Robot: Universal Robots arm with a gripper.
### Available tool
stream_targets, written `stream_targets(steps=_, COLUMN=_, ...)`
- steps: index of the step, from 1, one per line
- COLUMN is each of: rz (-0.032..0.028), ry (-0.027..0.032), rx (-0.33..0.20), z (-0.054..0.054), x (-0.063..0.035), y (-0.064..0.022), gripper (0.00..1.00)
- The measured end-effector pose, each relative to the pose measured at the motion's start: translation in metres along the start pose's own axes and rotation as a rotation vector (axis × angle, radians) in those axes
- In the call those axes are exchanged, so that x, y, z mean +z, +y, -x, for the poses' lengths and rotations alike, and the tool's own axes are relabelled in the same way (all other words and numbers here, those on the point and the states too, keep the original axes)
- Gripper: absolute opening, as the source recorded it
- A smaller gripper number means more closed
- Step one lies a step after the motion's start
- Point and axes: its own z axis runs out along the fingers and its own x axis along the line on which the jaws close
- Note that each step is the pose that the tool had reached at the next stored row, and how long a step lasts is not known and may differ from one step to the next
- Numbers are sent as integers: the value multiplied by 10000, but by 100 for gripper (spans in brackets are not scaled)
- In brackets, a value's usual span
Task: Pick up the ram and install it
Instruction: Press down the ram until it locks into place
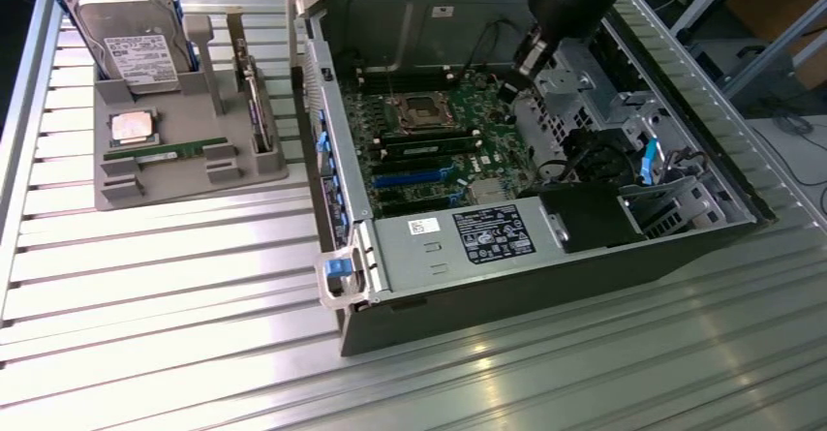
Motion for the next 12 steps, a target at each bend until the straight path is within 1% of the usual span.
stream_targets(steps=2, rz=-6, ry=-51, rx=690, z=0, x=1, y=0, gripper=10)
stream_targets(steps=6, rz=-17, ry=-127, rx=1725, z=0, x=3, y=0, gripper=10)
stream_targets(steps=10, rz=-23, ry=-178, rx=2428, z=0, x=5, y=0, gripper=10)
stream_targets(steps=12, rz=-29, ry=-221, rx=3015, z=0, x=6, y=0, gripper=10)
